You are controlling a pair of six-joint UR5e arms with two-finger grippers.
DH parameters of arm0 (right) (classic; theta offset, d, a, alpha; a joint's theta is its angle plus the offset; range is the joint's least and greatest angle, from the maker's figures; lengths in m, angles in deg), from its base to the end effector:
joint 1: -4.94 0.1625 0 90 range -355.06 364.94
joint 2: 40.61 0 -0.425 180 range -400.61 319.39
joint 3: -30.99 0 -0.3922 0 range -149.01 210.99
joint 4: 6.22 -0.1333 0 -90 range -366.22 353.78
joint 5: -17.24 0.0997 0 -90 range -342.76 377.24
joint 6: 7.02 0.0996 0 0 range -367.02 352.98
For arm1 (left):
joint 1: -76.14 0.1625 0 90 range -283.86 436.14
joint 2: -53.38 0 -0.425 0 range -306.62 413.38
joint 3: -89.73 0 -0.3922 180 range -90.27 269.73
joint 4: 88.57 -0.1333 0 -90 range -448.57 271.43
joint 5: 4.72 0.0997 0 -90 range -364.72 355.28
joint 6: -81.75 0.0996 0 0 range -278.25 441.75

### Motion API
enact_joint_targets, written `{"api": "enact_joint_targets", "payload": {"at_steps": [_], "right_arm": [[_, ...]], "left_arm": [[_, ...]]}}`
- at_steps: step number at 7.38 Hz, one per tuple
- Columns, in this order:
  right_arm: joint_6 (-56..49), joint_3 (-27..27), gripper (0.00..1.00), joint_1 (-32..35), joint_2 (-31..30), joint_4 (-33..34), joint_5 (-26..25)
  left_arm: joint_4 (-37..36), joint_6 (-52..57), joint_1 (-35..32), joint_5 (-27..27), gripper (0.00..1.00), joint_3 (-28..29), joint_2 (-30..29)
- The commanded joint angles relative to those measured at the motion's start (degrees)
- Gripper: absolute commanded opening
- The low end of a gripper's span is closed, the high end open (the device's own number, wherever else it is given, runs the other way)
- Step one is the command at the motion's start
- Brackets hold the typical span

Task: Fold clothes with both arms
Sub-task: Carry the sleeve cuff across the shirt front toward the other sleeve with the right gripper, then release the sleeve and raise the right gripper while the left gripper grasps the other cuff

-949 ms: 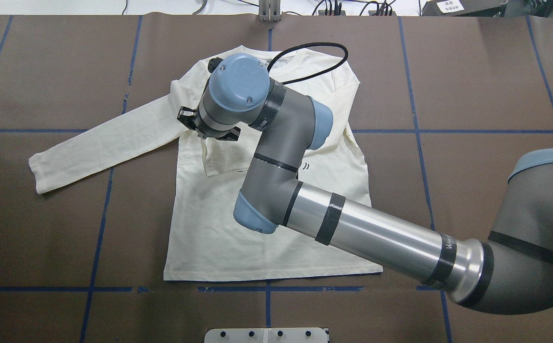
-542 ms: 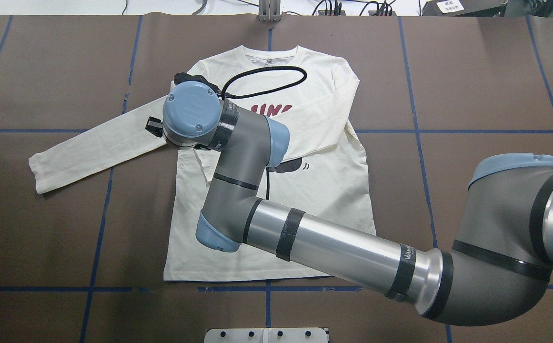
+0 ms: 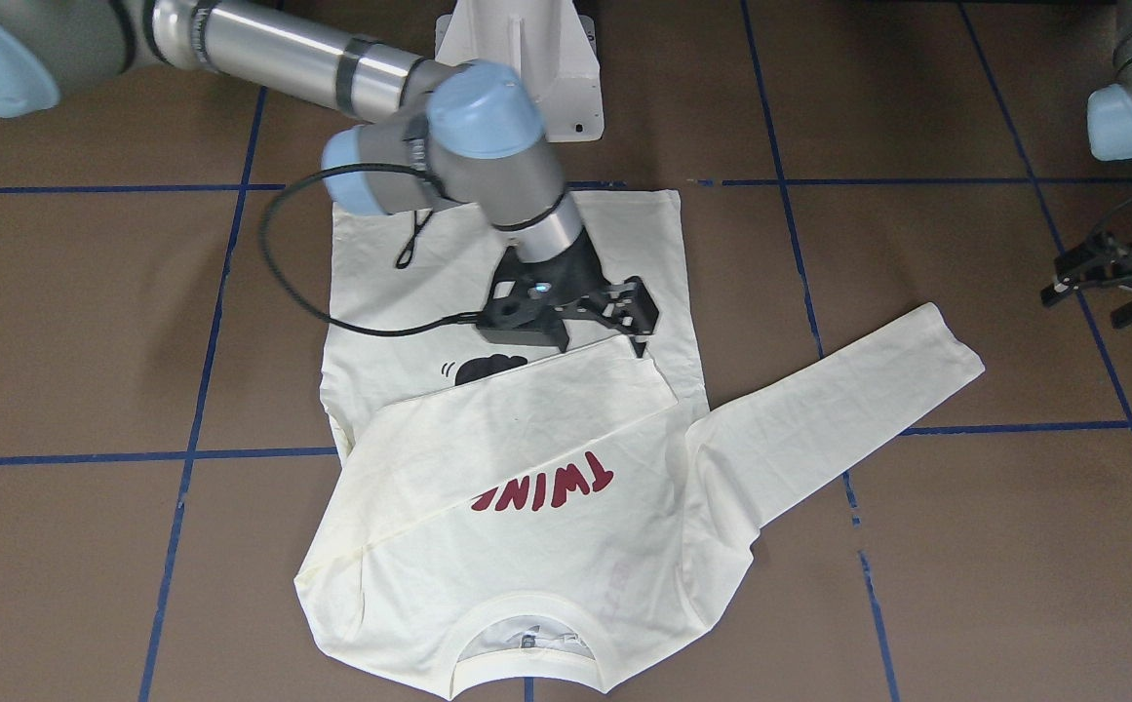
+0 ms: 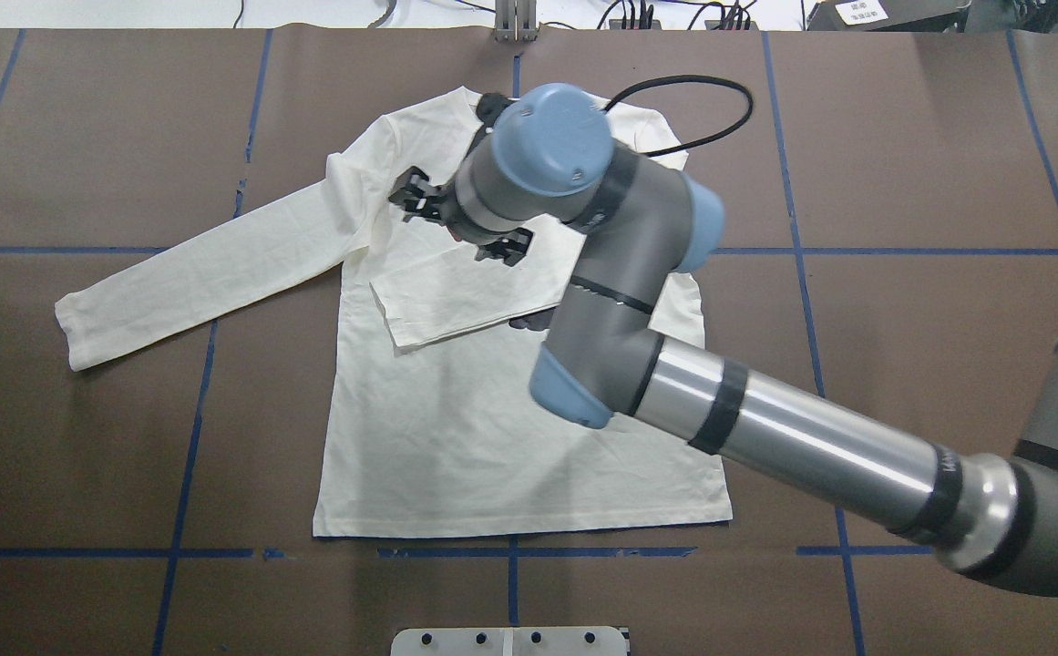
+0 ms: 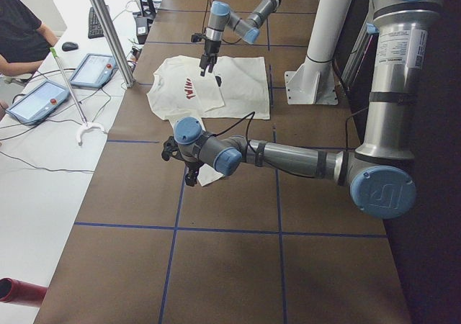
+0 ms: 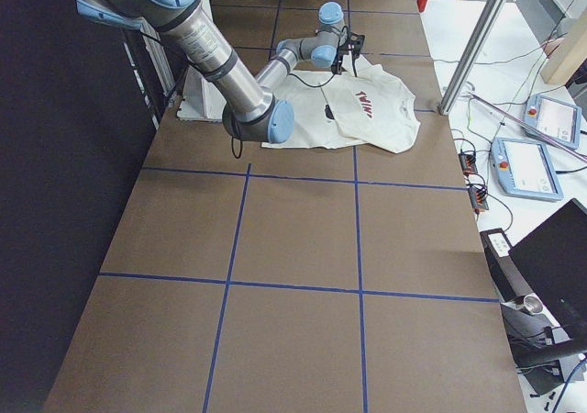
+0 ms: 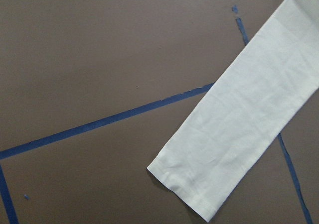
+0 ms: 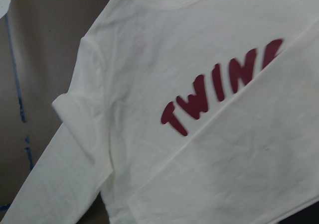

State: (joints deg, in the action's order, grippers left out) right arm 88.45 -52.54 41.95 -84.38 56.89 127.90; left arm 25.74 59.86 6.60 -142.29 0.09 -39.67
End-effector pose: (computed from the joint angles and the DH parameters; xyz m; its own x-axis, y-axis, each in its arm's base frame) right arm -0.5266 -0.5199 0.1511 0.2860 0.3273 0.9006 -0.3334 0.9151 -0.2267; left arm 0.1306 -0.5210 0.5831 0.5940 0.1989 -0.7795 -0.0970 0.9796 0.1761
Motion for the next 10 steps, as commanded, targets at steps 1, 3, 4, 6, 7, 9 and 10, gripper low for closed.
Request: {"api": "enact_joint_targets", "payload": {"at_steps": [1,3,4,6,7,9,10], "right_arm": [[-3.5,-15.1,1.0,11.5,-19.5,0.5,12.5],[-6.1,-17.3,1.0,14.3,-26.2,0.1,13.5],[-6.2,-17.3,1.0,14.4,-26.7,0.1,13.3],[-6.0,-17.5,1.0,14.3,-26.8,0.1,12.7],[-6.0,-17.5,1.0,14.3,-26.8,0.1,12.6],[-6.0,-17.5,1.0,14.3,-26.8,0.1,12.7],[-6.0,-17.5,1.0,14.3,-26.8,0.1,12.6]], "left_arm": [[5.3,-9.5,8.2,3.1,0.81,11.4,-5.0],[5.1,-9.8,9.4,4.5,0.81,11.9,-6.3],[5.1,-9.9,9.4,7.5,0.79,11.6,-7.1],[5.0,-9.8,9.4,8.9,0.01,10.5,-7.1],[4.9,-10.1,9.6,10.3,0.0,10.2,-7.1],[4.7,-10.1,9.7,11.6,0.26,9.9,-6.5],[4.7,-10.1,9.7,11.6,0.35,9.8,-6.5]]}}
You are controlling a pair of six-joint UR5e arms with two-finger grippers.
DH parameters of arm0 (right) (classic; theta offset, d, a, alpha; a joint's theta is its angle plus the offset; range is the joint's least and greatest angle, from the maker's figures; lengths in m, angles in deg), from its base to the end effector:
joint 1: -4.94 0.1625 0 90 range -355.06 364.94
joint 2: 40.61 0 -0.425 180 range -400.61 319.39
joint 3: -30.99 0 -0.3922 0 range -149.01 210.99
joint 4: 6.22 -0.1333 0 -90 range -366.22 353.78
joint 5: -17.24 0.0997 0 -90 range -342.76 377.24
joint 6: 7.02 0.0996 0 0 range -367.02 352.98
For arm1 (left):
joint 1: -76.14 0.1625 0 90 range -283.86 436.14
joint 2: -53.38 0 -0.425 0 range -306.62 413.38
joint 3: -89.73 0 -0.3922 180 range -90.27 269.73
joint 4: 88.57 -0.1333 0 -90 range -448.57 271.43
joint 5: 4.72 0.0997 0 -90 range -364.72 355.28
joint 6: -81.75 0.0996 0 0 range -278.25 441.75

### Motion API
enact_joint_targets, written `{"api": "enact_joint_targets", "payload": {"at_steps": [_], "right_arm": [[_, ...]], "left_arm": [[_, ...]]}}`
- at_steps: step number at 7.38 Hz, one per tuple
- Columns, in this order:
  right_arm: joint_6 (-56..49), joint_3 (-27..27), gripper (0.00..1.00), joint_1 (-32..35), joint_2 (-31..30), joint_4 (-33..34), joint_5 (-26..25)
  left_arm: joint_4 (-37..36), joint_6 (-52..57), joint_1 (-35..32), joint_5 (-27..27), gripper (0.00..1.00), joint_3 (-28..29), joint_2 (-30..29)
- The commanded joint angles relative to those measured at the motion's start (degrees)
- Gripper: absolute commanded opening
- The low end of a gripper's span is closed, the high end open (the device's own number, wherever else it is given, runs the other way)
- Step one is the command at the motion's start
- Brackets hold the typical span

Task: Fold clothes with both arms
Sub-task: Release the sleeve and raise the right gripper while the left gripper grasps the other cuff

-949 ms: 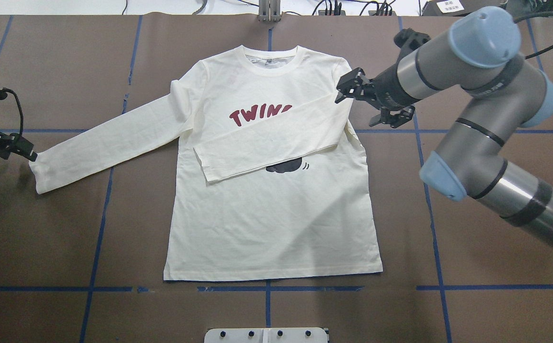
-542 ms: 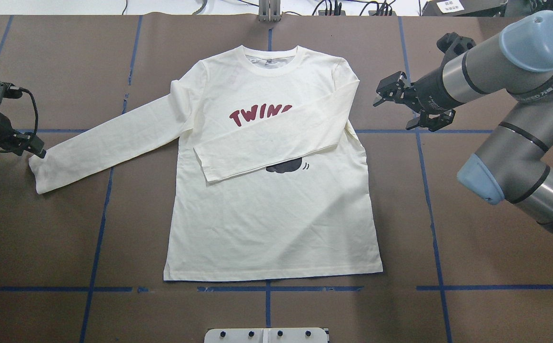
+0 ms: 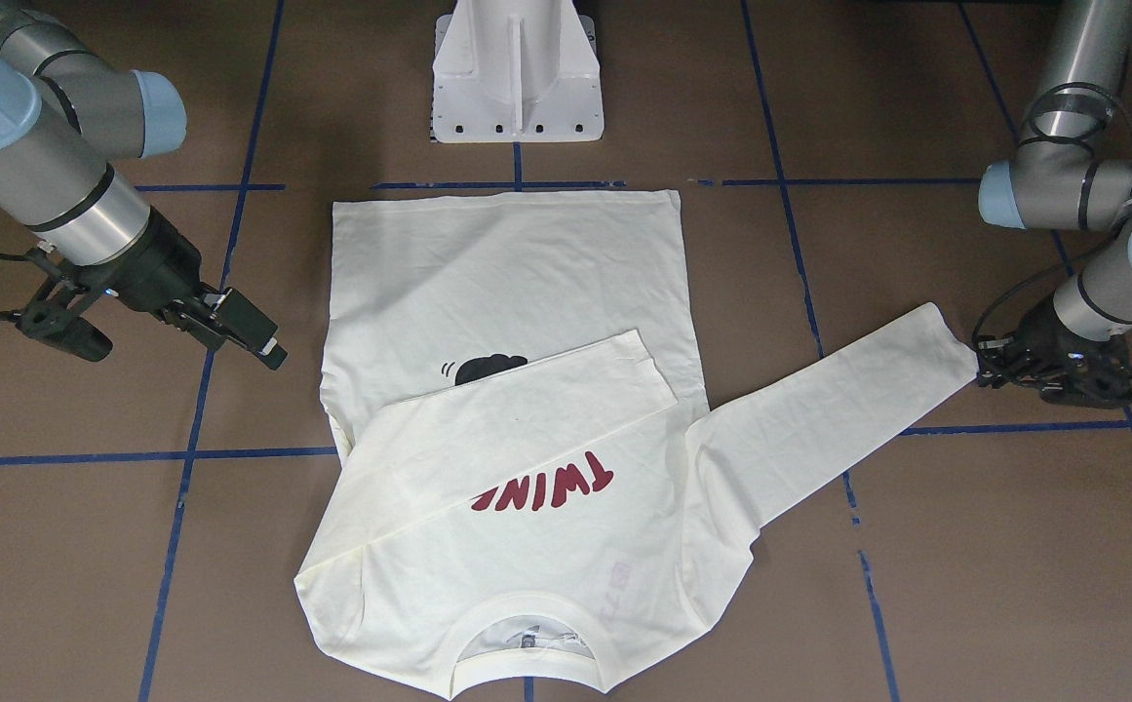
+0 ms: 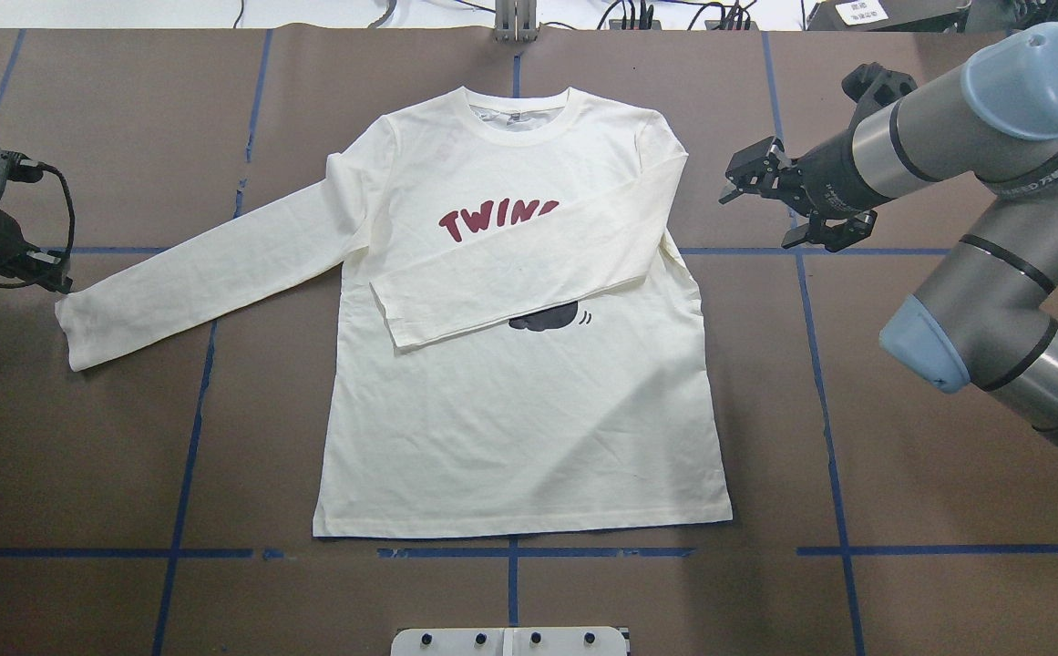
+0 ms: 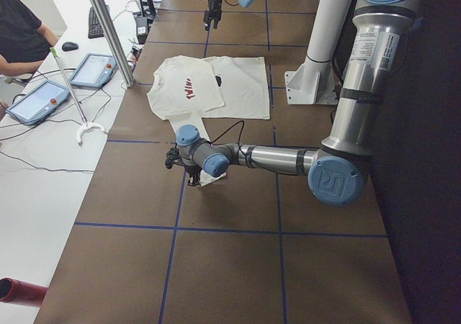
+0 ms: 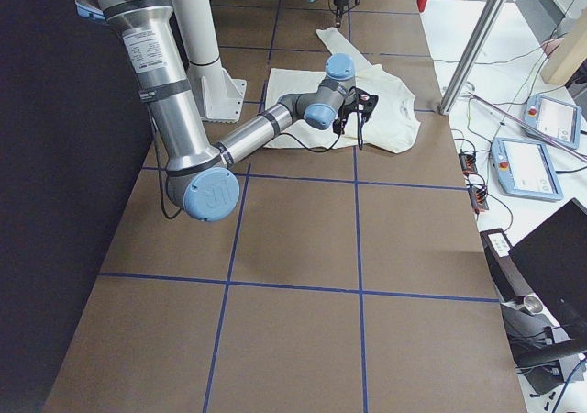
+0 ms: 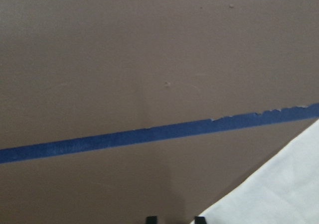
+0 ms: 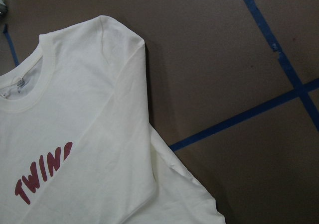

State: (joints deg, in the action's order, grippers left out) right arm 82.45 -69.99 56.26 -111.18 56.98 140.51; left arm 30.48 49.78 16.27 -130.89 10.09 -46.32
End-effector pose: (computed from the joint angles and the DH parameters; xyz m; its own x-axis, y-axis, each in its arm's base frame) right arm -0.3158 -0.5204 0.3261 0.3418 0.4146 0.8434 -0.3613 0.8864 -0.2893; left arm 0.2316 -0.5474 0.6093 0.7066 0.1468 -0.6922 -0.0795 0.9885 0.1284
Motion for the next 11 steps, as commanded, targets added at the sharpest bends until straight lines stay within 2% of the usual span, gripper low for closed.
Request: {"api": "enact_joint_targets", "payload": {"at_steps": [1,8,9,11], "right_arm": [[0.1,0.0,1.0,0.0,-0.1,0.0,0.0],[0.6,-0.4,1.0,0.0,0.1,0.0,0.2],[0.6,-0.4,1.0,0.0,0.1,0.0,0.2],[0.7,-1.1,1.0,0.0,0.1,0.0,0.2]], "left_arm": [[-0.1,-0.1,0.0,0.2,0.44,-0.3,0.1],[-2.2,-0.2,1.5,-0.7,0.42,-0.4,0.7],[-2.2,-0.1,1.5,-1.0,0.0,-0.7,0.7],[-2.3,-0.1,1.5,-2.1,0.0,-1.7,0.9]]}}
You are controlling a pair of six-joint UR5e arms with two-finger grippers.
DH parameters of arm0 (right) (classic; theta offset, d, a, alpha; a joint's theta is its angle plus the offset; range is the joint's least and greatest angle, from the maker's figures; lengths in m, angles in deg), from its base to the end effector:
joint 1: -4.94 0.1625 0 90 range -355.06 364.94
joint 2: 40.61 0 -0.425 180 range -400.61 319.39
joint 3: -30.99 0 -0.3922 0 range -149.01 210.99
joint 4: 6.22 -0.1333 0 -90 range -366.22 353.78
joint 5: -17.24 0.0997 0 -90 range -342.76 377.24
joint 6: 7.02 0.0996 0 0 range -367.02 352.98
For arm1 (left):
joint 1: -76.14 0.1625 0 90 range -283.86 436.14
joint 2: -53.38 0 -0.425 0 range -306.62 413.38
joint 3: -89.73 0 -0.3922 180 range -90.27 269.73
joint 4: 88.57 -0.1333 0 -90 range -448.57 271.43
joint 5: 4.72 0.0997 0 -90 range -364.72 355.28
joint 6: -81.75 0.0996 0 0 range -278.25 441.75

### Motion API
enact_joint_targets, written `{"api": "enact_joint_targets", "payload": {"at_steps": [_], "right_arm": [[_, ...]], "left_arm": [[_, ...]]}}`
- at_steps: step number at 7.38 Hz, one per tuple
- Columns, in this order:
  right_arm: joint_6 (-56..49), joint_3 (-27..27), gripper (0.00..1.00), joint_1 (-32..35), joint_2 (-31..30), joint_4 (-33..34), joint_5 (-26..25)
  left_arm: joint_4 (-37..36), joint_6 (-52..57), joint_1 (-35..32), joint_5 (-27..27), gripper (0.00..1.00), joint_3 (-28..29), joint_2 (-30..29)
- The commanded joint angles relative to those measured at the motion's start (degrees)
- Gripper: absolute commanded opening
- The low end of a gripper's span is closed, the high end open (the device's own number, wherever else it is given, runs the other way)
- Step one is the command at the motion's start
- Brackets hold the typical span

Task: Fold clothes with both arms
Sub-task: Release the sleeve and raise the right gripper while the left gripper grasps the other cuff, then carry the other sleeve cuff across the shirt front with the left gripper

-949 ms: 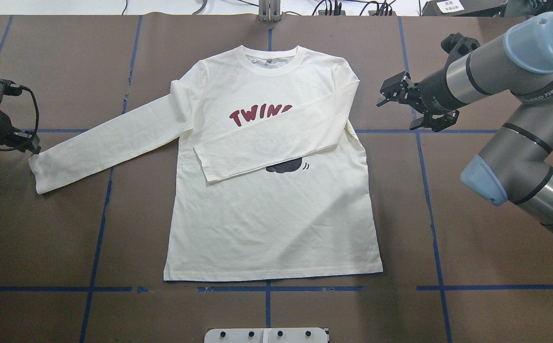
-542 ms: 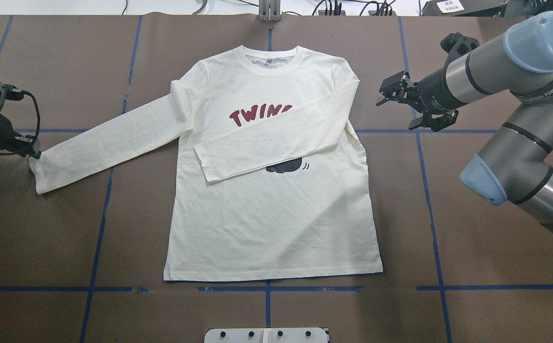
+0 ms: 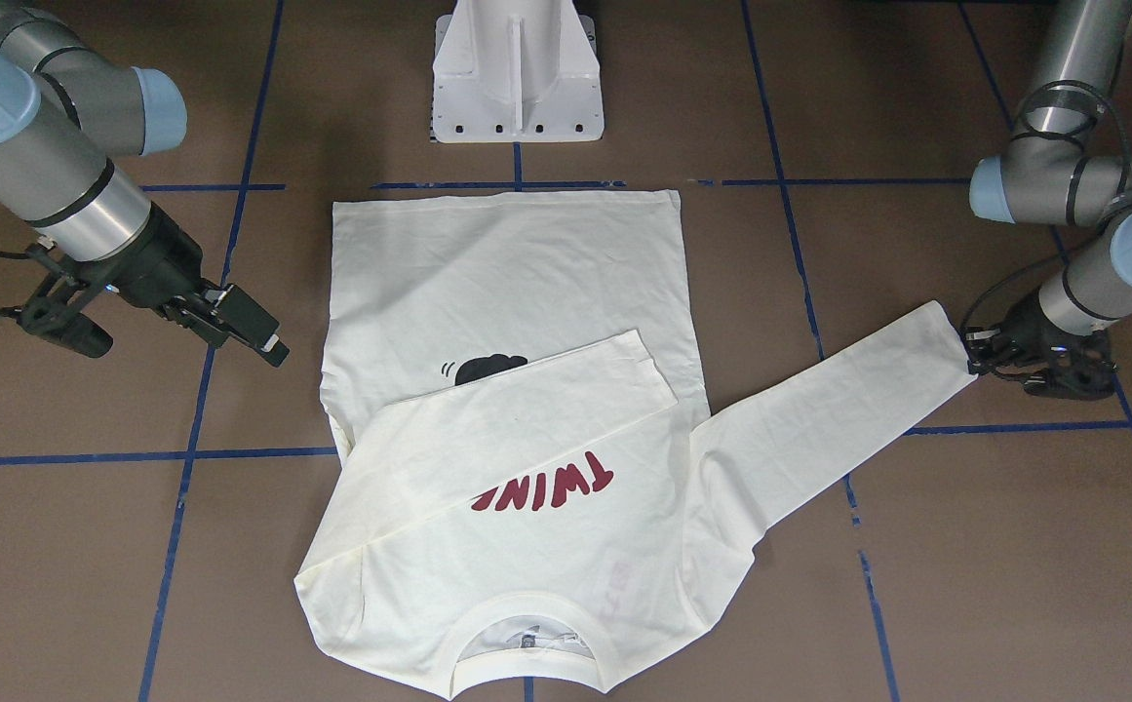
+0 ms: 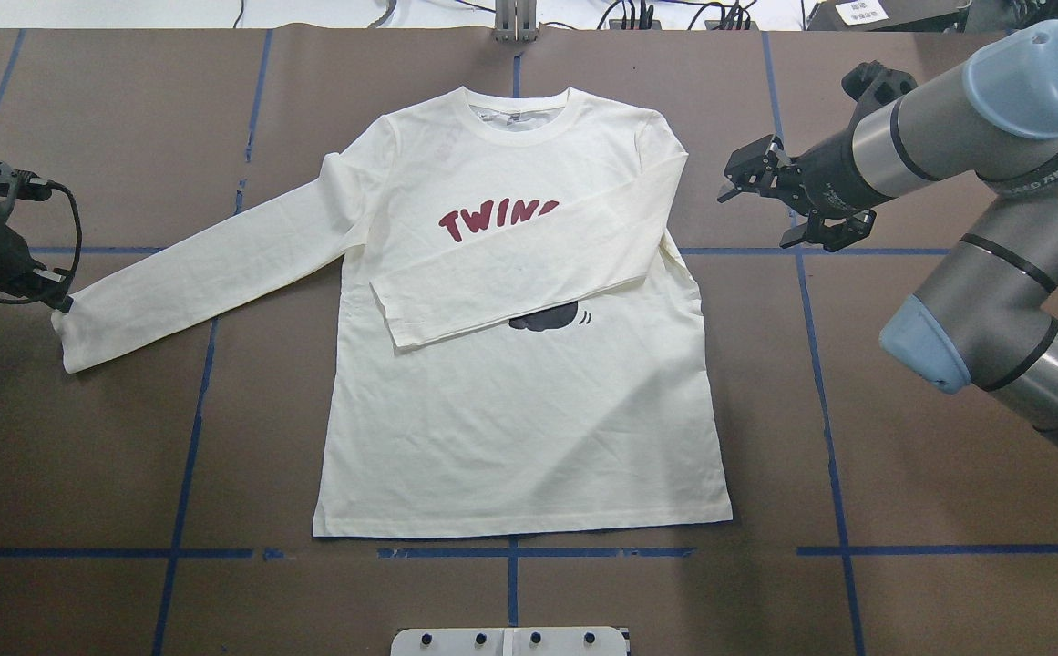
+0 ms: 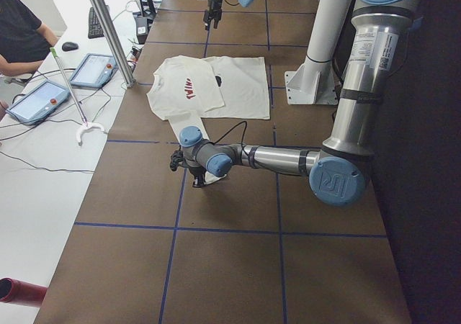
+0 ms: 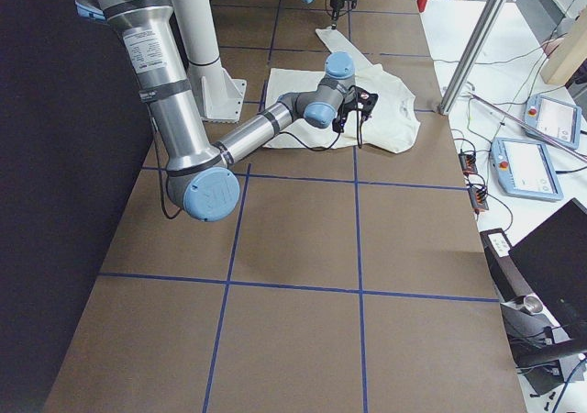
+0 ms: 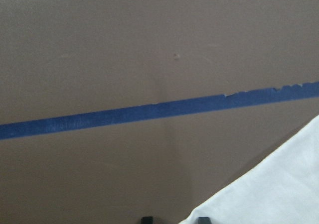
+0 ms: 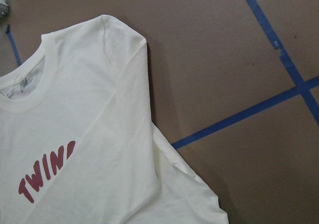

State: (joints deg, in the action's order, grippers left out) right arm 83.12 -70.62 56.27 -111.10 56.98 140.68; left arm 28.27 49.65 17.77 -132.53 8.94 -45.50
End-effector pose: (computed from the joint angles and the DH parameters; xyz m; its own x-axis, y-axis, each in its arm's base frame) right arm -0.3143 -0.5183 0.3201 0.3310 0.4168 0.8466 -0.3606 0.8849 -0.2947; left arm 0.2438 -0.5335 0.6106 0.6977 0.1435 -0.7019 -0.1163 0.9894 0.0866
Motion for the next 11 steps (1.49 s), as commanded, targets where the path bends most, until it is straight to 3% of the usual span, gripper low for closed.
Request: {"api": "enact_joint_targets", "payload": {"at_steps": [1,3,4,6,7,8,9,10,11], "right_arm": [[0.0,-0.6,1.0,0.0,-0.1,0.1,0.0],[-0.2,-2.9,1.0,1.1,-2.0,0.3,1.1],[-0.9,-4.7,1.0,3.0,-5.3,0.1,2.4],[-7.9,-7.2,1.0,9.6,-11.0,0.1,9.0],[-11.4,-8.2,1.0,12.3,-13.7,0.1,11.4],[-15.0,-9.0,1.0,14.0,-15.7,0.0,12.1],[-17.4,-9.2,1.0,15.3,-17.2,0.0,12.2],[-18.0,-9.4,1.0,15.6,-17.9,-0.1,12.2],[-18.0,-9.8,1.0,16.0,-18.3,-0.4,12.3]], "left_arm": [[-0.2,-0.1,0.0,-2.3,0.0,-4.3,1.8],[-8.2,-4.8,0.1,-10.2,0.0,-18.2,2.1],[-10.5,-11.2,0.3,-10.4,0.0,-22.3,-3.0],[-12.9,-30.5,3.4,-10.4,0.0,-22.7,-17.5],[-12.9,-39.1,10.0,-6.6,0.0,-20.5,-25.3],[-12.4,-46.8,15.6,2.4,0.0,-12.4,-36.7],[-12.0,-49.8,19.2,7.6,0.0,-0.7,-48.5],[-9.0,-50.5,21.4,12.6,0.0,10.1,-56.7],[0.3,-52.3,24.6,17.1,0.0,17.4,-58.5]]}}
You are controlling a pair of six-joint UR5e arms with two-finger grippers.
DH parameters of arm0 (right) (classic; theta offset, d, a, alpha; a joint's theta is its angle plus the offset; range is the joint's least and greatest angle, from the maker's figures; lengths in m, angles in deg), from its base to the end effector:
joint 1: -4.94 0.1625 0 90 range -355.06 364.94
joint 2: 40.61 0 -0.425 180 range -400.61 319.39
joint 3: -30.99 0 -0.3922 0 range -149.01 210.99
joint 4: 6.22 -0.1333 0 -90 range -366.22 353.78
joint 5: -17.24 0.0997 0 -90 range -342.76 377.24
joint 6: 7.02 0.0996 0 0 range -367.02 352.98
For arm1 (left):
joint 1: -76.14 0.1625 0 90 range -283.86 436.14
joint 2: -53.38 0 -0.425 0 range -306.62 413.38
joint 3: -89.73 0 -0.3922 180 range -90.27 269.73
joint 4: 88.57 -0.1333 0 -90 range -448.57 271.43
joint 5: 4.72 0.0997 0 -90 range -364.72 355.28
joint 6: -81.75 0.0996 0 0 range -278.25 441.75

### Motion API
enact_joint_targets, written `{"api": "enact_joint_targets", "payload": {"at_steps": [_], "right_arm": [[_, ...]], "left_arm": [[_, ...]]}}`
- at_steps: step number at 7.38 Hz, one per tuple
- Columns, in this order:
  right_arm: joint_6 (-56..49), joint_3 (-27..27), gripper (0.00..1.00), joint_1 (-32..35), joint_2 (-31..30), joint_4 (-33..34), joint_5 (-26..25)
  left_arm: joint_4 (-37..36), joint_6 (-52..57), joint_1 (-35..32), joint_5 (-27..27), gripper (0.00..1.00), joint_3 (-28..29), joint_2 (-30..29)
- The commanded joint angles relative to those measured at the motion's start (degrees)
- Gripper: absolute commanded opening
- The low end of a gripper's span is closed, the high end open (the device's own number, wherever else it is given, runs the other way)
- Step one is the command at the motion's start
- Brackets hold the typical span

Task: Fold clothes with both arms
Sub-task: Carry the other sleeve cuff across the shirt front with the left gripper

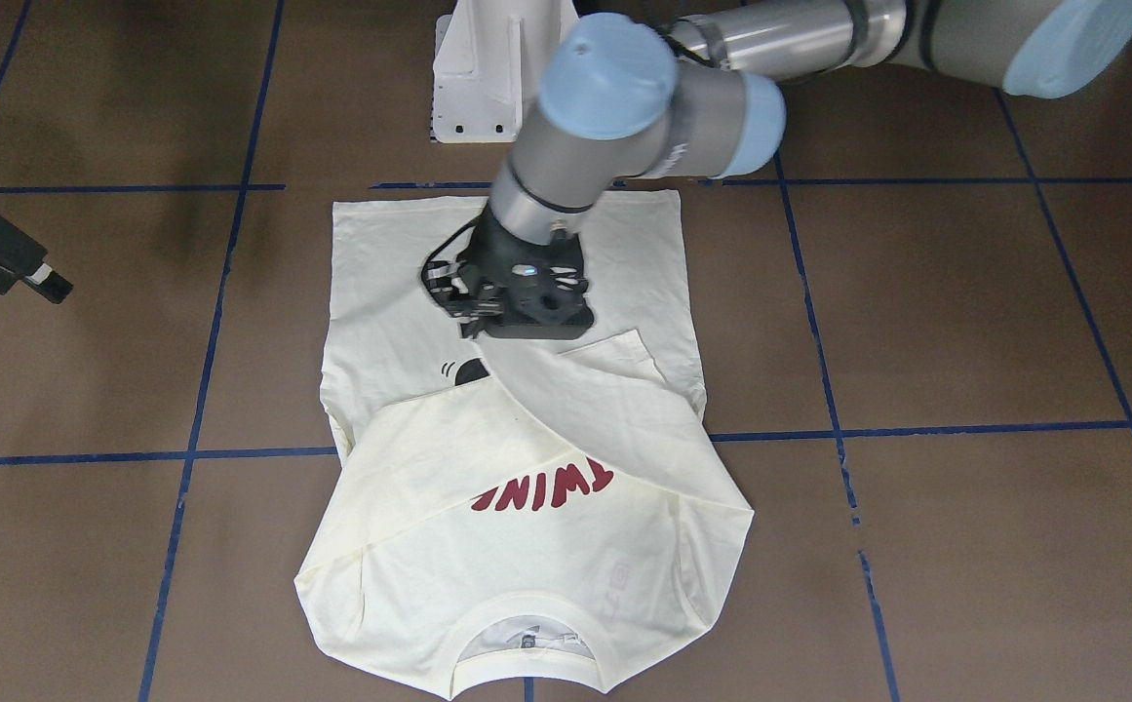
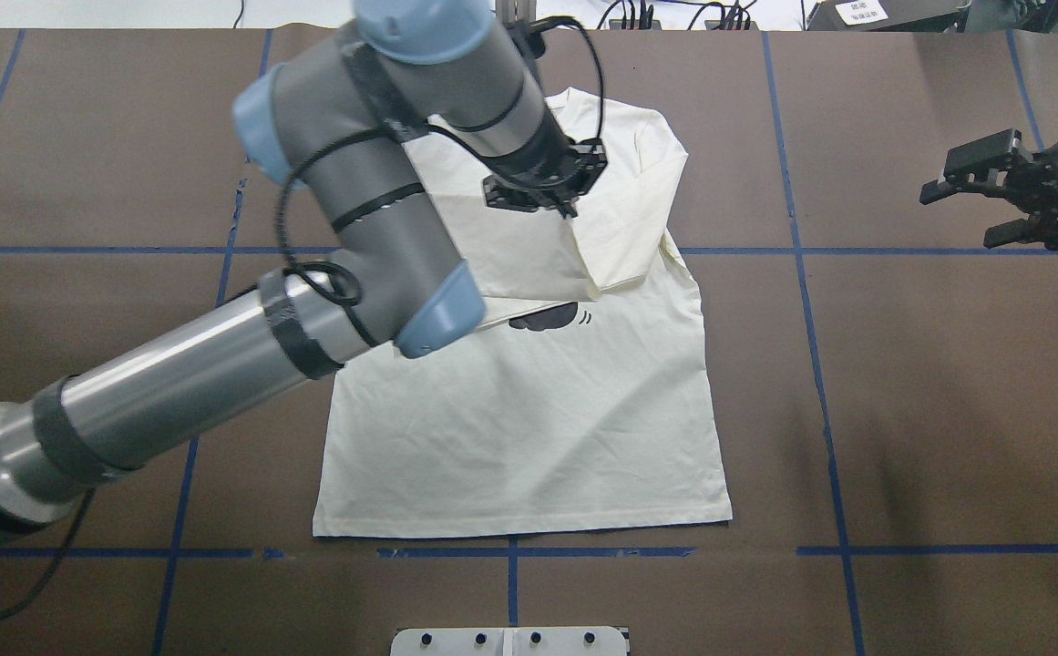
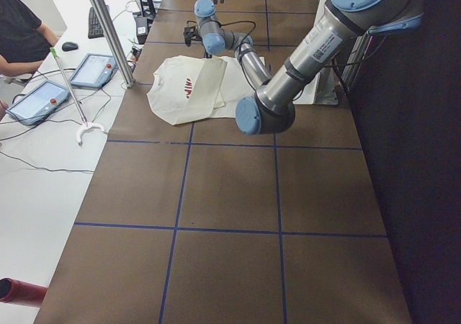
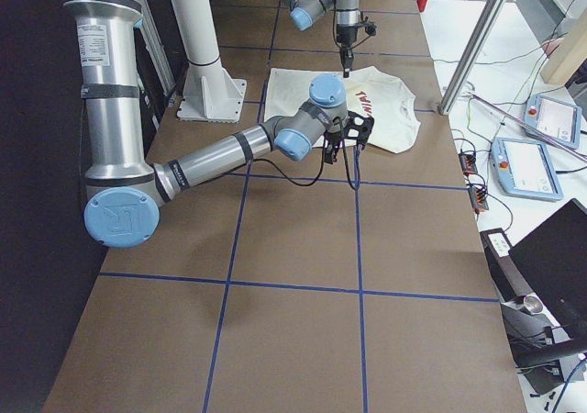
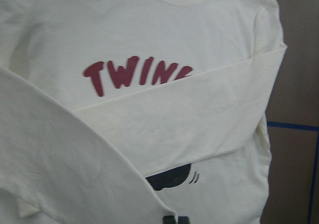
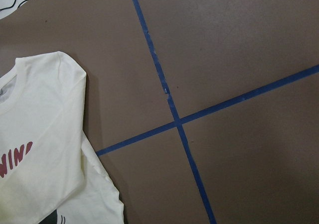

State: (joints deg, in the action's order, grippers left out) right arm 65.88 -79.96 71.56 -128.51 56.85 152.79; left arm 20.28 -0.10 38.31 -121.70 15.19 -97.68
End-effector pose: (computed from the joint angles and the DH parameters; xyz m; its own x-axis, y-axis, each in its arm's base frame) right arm -0.1389 -0.4781 0.4022 0.3691 0.3349 0.8669 -0.3320 0.9188 -0.2136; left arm 0.5537 -0.5415 0.0363 0.3689 -0.1265 -0.9208 0.1727 0.9828 -0.0658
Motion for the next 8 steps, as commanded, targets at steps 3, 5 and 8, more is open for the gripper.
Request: {"api": "enact_joint_targets", "payload": {"at_steps": [3,5,8], "right_arm": [[-0.7,-0.6,1.0,0.6,-1.7,-0.4,0.1],[0.5,-0.7,1.0,-0.6,-1.0,-0.7,-0.5],[14.4,-5.4,1.0,-15.2,-1.0,-2.2,-11.7]], "left_arm": [[19.3,-4.3,7.8,14.7,0.1,19.3,-6.4],[19.0,-7.7,7.6,14.3,0.6,15.3,-6.1],[3.9,-7.0,6.1,13.9,0.74,-11.3,8.1]]}}
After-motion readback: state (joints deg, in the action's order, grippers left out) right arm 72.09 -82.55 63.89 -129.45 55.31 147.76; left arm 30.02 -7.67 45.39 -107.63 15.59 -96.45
